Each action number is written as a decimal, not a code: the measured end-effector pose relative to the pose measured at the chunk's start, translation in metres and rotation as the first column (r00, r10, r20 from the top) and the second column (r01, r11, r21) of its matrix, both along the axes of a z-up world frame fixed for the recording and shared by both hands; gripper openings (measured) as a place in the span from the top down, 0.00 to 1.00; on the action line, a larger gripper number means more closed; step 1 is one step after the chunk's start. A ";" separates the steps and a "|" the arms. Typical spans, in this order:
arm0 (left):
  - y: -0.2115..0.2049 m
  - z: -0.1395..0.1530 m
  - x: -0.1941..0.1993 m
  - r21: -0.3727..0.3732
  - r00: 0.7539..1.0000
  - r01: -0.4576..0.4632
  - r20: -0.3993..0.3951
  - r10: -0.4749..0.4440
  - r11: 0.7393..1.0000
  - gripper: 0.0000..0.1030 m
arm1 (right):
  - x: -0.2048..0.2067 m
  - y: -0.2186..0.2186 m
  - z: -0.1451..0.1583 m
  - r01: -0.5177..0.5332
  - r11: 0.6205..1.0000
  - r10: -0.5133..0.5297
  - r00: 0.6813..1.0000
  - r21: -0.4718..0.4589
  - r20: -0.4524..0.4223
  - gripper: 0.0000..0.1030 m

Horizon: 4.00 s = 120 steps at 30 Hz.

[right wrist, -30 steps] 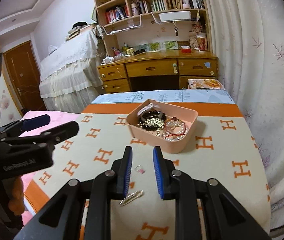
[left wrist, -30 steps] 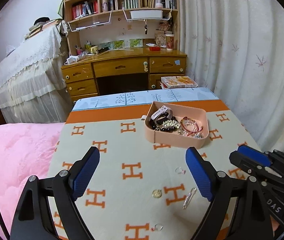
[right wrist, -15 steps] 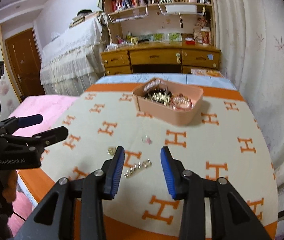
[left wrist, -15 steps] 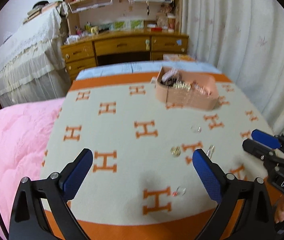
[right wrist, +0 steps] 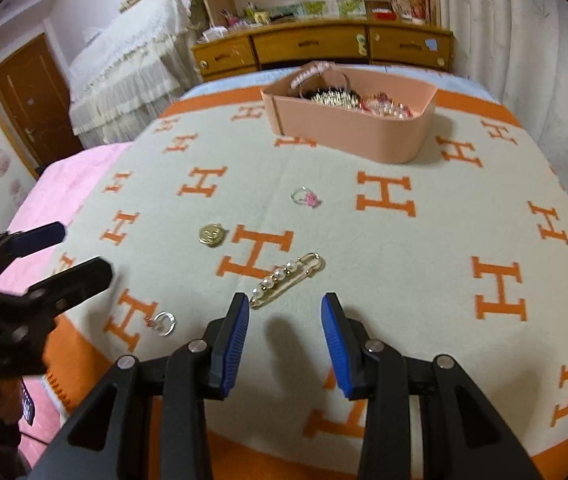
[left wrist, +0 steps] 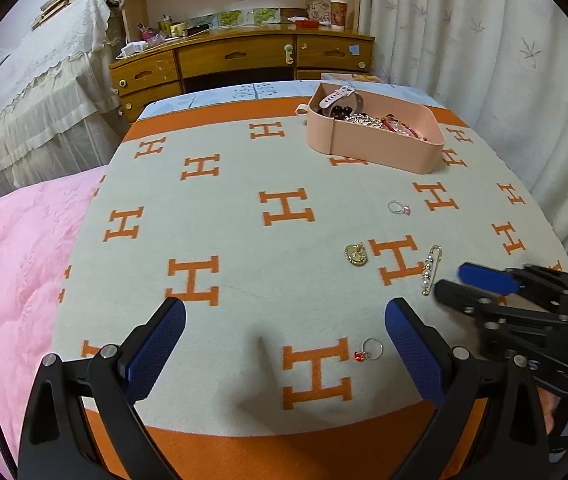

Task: Organize jewelry
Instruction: 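Move both open tools back over the remaining jewelry, then grasp the pearl safety pin with the right tool while the left tool grasps the gold coin pendant, then carry the pin and pendant into the pink tray and open both tools, then move both open tools back over the two rings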

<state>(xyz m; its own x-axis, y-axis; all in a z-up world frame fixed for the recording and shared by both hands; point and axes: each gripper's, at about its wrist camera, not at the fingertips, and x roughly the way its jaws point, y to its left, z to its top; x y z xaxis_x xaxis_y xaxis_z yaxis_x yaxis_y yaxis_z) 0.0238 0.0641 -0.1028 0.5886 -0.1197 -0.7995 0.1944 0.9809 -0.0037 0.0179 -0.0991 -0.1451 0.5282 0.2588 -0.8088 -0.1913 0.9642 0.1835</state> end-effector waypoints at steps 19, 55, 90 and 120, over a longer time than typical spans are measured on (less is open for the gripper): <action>0.017 -0.012 0.019 -0.075 0.997 -0.045 -0.068 0.040 0.996 0.04 | 0.008 0.037 -0.001 -0.065 0.981 0.083 0.992 -0.183 0.097 0.78; -0.072 -0.040 0.060 0.079 0.989 0.097 -0.124 -0.087 0.992 0.67 | -0.006 -0.039 -0.006 0.001 0.994 -0.008 0.998 0.110 0.068 0.93; -0.094 0.081 0.161 -0.173 0.989 0.149 0.035 -0.145 0.974 0.84 | 0.121 -0.080 0.102 0.077 0.941 -0.127 0.983 0.329 0.131 0.93; -0.058 0.066 0.103 -0.087 0.997 0.066 0.056 -0.061 0.994 0.38 | 0.083 -0.067 0.081 0.058 0.962 -0.088 0.991 0.266 0.102 0.91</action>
